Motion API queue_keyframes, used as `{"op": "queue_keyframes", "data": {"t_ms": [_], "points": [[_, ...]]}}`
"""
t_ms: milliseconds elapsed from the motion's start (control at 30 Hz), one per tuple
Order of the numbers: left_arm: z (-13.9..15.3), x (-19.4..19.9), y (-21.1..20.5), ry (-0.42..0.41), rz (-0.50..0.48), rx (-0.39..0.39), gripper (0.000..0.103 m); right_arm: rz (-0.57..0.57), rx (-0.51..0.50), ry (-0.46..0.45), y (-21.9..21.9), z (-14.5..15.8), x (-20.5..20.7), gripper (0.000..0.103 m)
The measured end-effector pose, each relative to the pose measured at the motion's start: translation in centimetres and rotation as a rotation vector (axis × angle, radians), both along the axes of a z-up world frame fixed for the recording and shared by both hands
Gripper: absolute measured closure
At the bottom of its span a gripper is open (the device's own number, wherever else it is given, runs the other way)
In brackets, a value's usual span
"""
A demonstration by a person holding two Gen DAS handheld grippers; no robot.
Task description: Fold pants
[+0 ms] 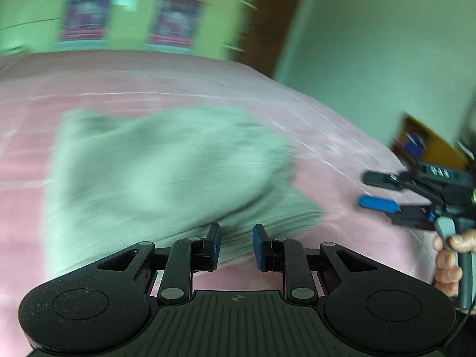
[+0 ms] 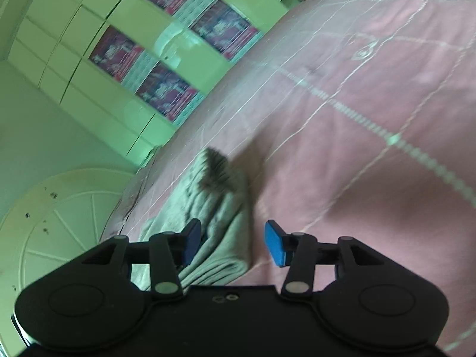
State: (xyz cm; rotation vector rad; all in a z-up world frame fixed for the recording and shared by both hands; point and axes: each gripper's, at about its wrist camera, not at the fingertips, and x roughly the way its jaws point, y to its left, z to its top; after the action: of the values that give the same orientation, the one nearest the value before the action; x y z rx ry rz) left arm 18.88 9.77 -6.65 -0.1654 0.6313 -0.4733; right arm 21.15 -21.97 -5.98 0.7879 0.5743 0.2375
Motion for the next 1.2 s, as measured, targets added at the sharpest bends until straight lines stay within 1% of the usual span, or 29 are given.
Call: {"op": "queue_keyframes", "data": {"t_ms": [67, 100, 167, 233, 300, 367, 433, 533, 700, 833, 967, 1033, 1067, 1100, 1133, 1167, 1200], "points": [[-0.3, -2.0, 3.2, -0.007, 0.083, -0.009, 0.08, 0.015, 0.002, -0.004, 1.0, 0.0, 0.2, 0.062], [-0.4, -3.0, 4.5, -0.009, 0.111, -0.008, 0.08, 0.02, -0.002, -0.005, 1.6, 0.0, 0.2, 0.061], [-0.9, -4.5, 6.7, -0.008, 0.159, -0.03, 0.08, 0.028, -0.015, -0.003, 2.5, 0.1, -0.1, 0.061], [-1.3, -5.1, 8.0, 0.0, 0.18, -0.027, 0.08, 0.034, -0.021, 0.004, 3.1, 0.2, -0.1, 0.061], [-1.5, -5.3, 8.5, -0.002, 0.204, -0.004, 0.08, 0.041, -0.034, 0.01, 3.8, 0.4, -0.3, 0.061], [-1.5, -5.0, 9.2, 0.005, 0.215, -0.012, 0.08, 0.043, -0.043, 0.009, 4.1, 0.7, -0.4, 0.061], [-1.4, -3.7, 8.7, -0.002, 0.228, -0.007, 0.08, 0.045, -0.055, 0.006, 4.4, 0.9, -0.5, 0.061], [-1.6, -4.1, 8.7, -0.028, 0.242, 0.036, 0.08, 0.045, -0.062, 0.001, 4.4, 1.3, -0.3, 0.061], [-1.3, -4.0, 8.0, -0.047, 0.267, 0.038, 0.08, 0.06, -0.074, -0.001, 5.2, 1.6, 0.1, 0.061], [-1.7, -2.8, 7.7, -0.036, 0.297, 0.037, 0.08, 0.079, -0.074, 0.01, 6.2, 1.3, 0.2, 0.061], [-2.0, -1.4, 7.5, -0.022, 0.301, 0.016, 0.08, 0.086, -0.077, 0.014, 6.6, 1.3, -0.1, 0.061], [-2.3, -1.3, 7.9, -0.011, 0.315, -0.045, 0.08, 0.084, -0.09, 0.012, 6.7, 1.5, -0.3, 0.061], [-2.3, -1.3, 7.8, -0.017, 0.323, -0.008, 0.079, 0.082, -0.093, 0.01, 6.6, 1.6, -0.4, 0.061], [-2.3, -1.1, 7.0, -0.021, 0.332, 0.075, 0.077, 0.079, -0.095, 0.008, 6.5, 1.6, -0.4, 0.061], [-2.2, -1.0, 6.3, -0.019, 0.329, 0.111, 0.077, 0.074, -0.094, 0.01, 6.4, 1.6, -0.4, 0.061], [-2.1, -0.8, 5.9, -0.016, 0.325, 0.112, 0.077, 0.069, -0.088, 0.013, 6.2, 1.5, -0.4, 0.061], [-1.9, -0.6, 5.4, -0.02, 0.333, 0.131, 0.077, 0.068, -0.077, 0.013, 6.1, 1.5, -0.4, 0.061]]}}
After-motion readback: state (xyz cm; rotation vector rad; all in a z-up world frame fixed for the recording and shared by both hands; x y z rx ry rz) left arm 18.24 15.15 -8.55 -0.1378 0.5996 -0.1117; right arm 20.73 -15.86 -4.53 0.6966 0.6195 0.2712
